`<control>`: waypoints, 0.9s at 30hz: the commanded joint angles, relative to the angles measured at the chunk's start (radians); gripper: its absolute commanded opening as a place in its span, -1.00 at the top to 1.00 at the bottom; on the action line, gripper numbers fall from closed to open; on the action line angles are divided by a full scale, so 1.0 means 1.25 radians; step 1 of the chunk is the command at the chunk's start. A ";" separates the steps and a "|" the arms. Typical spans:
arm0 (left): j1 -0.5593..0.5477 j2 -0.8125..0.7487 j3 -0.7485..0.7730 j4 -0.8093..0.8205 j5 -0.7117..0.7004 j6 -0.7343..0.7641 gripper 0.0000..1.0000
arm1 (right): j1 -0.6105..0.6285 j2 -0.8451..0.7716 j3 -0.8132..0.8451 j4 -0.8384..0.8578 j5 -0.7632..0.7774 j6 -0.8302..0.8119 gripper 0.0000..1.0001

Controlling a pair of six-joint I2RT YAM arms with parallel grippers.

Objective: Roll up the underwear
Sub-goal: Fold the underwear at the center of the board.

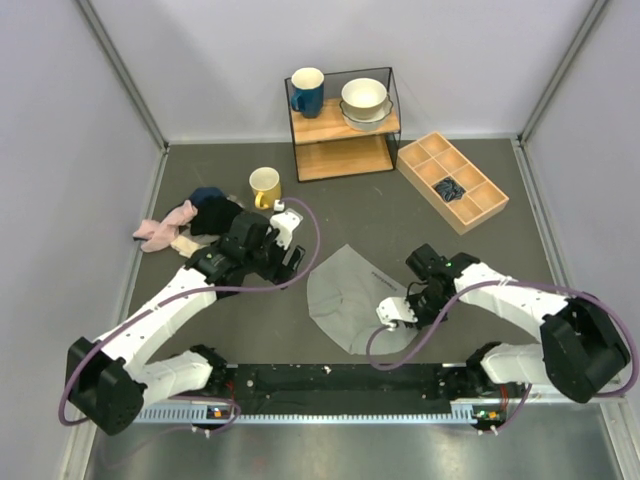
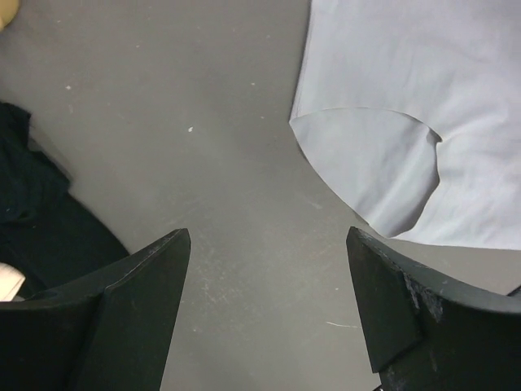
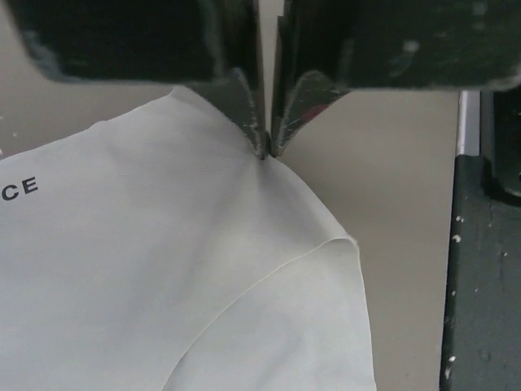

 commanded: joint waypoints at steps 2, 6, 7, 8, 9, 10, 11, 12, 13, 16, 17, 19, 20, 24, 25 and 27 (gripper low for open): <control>0.004 0.021 0.003 0.028 0.115 -0.012 -0.67 | -0.036 -0.064 0.033 -0.057 -0.035 0.063 0.53; 0.008 0.052 0.011 0.028 0.181 -0.028 -0.67 | -0.049 -0.076 0.137 -0.071 -0.140 0.097 0.13; 0.008 0.057 0.013 0.028 0.186 -0.031 -0.66 | -0.047 -0.068 0.184 -0.070 -0.182 0.101 0.08; 0.010 0.066 0.013 0.028 0.189 -0.033 -0.66 | -0.049 -0.039 0.209 -0.067 -0.205 0.098 0.06; 0.014 0.068 0.013 0.028 0.195 -0.034 -0.66 | -0.050 -0.010 0.237 -0.061 -0.226 0.100 0.04; 0.015 0.073 0.013 0.029 0.197 -0.041 -0.66 | -0.051 0.015 0.294 -0.055 -0.270 0.100 0.03; 0.016 0.083 0.012 0.032 0.199 -0.043 -0.66 | -0.055 0.081 0.322 -0.034 -0.290 0.098 0.01; 0.019 0.089 0.012 0.033 0.203 -0.047 -0.65 | -0.056 0.118 0.353 -0.028 -0.316 0.092 0.00; 0.023 0.095 0.012 0.034 0.208 -0.052 -0.65 | -0.057 0.156 0.421 -0.026 -0.321 0.089 0.00; 0.041 0.128 0.010 0.061 0.252 -0.089 -0.65 | -0.063 0.334 0.582 -0.027 -0.317 0.088 0.01; 0.056 0.149 0.010 0.079 0.268 -0.101 -0.64 | -0.068 0.371 0.618 -0.027 -0.320 0.087 0.01; 0.075 0.170 0.003 0.111 0.306 -0.142 -0.58 | -0.074 0.465 0.705 -0.027 -0.327 0.075 0.01; 0.096 0.192 0.001 0.125 0.322 -0.157 -0.55 | -0.074 0.489 0.728 -0.028 -0.326 0.071 0.02; 0.116 0.251 -0.012 0.243 0.367 -0.248 -0.47 | -0.079 0.576 0.806 -0.032 -0.342 0.053 0.02; 0.116 0.266 -0.021 0.272 0.370 -0.263 -0.45 | -0.082 0.592 0.820 -0.037 -0.344 0.052 0.02; 0.116 0.328 -0.015 0.303 0.407 -0.290 -0.30 | -0.083 0.597 0.828 -0.037 -0.361 0.049 0.02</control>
